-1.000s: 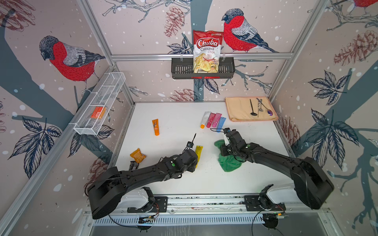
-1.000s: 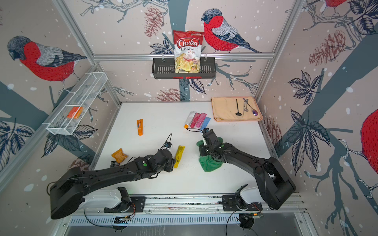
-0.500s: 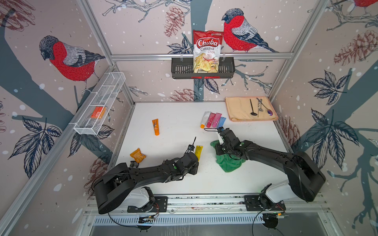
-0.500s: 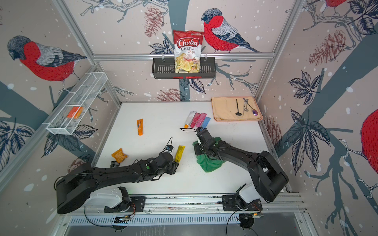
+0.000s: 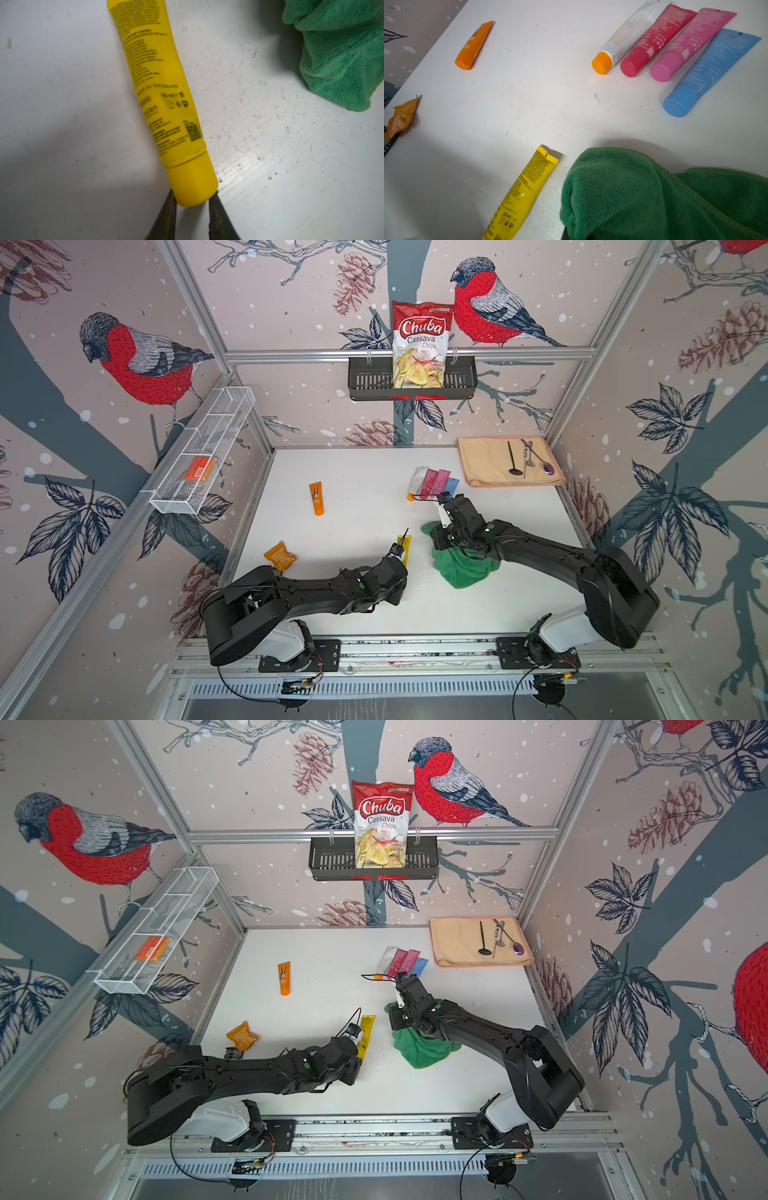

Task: Wipe the surface of the toothpaste tube
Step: Adjust the toothpaste at the center of the board.

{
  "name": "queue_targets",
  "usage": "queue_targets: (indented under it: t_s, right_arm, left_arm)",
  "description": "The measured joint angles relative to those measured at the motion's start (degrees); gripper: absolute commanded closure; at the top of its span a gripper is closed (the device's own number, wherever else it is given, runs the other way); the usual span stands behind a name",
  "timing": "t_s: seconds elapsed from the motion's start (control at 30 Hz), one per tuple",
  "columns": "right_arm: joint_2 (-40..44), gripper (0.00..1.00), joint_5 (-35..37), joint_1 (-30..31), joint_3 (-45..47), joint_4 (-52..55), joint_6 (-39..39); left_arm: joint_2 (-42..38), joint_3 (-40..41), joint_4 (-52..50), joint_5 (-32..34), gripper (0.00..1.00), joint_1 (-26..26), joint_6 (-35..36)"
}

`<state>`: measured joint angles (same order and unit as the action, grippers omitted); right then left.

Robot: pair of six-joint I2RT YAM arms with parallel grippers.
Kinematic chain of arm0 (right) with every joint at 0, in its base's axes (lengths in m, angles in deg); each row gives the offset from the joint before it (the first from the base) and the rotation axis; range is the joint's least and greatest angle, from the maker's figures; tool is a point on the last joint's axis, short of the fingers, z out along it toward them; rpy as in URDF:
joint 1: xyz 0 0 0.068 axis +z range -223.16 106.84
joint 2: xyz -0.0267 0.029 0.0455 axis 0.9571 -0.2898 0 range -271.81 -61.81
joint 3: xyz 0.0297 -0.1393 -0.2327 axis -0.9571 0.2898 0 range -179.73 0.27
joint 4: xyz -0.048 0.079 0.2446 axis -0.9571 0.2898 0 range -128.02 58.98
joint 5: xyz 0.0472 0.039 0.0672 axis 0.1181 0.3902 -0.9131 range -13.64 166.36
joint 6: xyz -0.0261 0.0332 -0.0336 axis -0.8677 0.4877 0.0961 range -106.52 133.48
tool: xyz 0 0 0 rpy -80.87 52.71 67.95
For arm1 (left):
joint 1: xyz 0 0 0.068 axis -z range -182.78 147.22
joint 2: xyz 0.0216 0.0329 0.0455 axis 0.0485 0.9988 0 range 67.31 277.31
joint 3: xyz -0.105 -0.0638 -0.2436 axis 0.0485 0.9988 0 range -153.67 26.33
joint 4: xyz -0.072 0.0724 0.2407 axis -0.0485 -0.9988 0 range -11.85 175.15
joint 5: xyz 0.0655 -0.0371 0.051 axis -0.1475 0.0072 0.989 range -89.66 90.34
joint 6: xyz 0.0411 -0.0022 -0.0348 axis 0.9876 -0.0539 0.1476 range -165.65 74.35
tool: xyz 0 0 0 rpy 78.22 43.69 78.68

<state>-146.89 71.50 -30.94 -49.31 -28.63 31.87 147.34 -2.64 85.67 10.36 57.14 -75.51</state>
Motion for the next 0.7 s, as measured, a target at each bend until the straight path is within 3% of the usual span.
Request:
queue_targets:
  t_s: [0.13,0.17,0.27,0.3,0.37,0.47,0.7]
  right_arm:
    - [0.5,1.00,-2.8,0.0,0.6,-0.9,0.0]
    - [0.7,1.00,-3.7,0.0,0.9,-1.3,0.0]
    - [1.0,1.00,-5.7,0.0,1.4,-1.6,0.0]
    - [1.2,1.00,-6.0,-0.1,1.5,-1.6,0.0]
    - [1.3,1.00,-6.5,-0.5,1.6,-1.9,0.0]
    - [1.2,1.00,-7.1,-1.2,1.8,-2.0,0.0]
    - [1.4,1.00,-7.6,-1.4,2.6,-2.6,-0.1]
  left_arm:
    - [-1.2,-0.4,-0.7,1.0,0.78,0.0,3.5]
    - [-1.3,-0.4,-0.7,1.0,0.70,0.0,4.6]
    - [-1.4,-0.5,-0.9,1.7,0.30,0.0,6.1]
    - [-1.4,-0.9,-1.1,1.9,0.21,0.0,6.1]
    - [-1.8,-1.6,-1.2,1.8,0.14,0.0,5.4]
    - [-2.0,-3.6,-1.7,1.2,0.15,0.0,2.4]
    - [4.3,-7.2,-2.6,1.0,0.43,0.0,-1.8]
